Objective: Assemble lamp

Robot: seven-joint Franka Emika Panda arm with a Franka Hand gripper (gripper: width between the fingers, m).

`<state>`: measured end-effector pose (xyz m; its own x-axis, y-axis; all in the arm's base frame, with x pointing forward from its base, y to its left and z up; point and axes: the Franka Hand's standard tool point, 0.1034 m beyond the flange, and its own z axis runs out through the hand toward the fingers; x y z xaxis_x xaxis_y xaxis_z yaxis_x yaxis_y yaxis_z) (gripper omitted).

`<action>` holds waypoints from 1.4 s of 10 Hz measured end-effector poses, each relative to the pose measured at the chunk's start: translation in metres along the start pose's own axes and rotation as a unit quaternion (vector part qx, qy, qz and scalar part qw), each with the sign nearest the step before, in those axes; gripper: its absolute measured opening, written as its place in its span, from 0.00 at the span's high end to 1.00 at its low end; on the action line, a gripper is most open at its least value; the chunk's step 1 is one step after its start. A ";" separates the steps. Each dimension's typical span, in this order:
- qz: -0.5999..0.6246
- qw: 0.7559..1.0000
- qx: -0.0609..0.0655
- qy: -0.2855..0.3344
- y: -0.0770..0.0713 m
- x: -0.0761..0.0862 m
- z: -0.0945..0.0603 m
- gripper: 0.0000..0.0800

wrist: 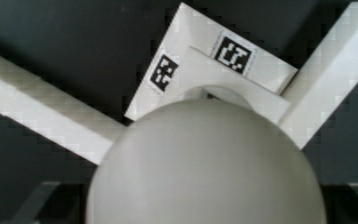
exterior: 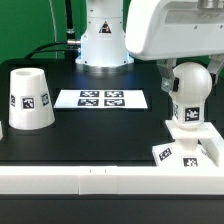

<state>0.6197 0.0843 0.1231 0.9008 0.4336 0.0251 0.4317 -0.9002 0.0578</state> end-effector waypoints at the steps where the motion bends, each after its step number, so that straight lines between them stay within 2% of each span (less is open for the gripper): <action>1: 0.047 0.999 0.001 0.000 -0.001 0.000 0.000 0.28; 3: 0.144 0.989 0.005 0.000 -0.001 0.000 0.000 0.28; 6: 0.281 0.960 0.008 0.001 0.001 0.000 0.000 0.28; 8: 0.370 0.929 0.010 0.000 0.001 0.000 0.000 0.28; 9: 0.413 0.911 0.017 -0.001 0.003 0.000 0.000 0.28; 11: 0.474 0.880 0.023 -0.002 0.005 0.000 -0.001 0.28; 14: 0.577 0.816 0.035 -0.008 0.003 0.000 0.000 0.28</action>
Offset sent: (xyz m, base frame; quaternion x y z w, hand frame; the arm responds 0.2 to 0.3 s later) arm -0.0001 0.0011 -0.0008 0.0050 -0.0012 0.2607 0.9654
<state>0.6215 0.0814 0.1235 0.7100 -0.7041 0.0090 -0.7029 -0.7094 -0.0518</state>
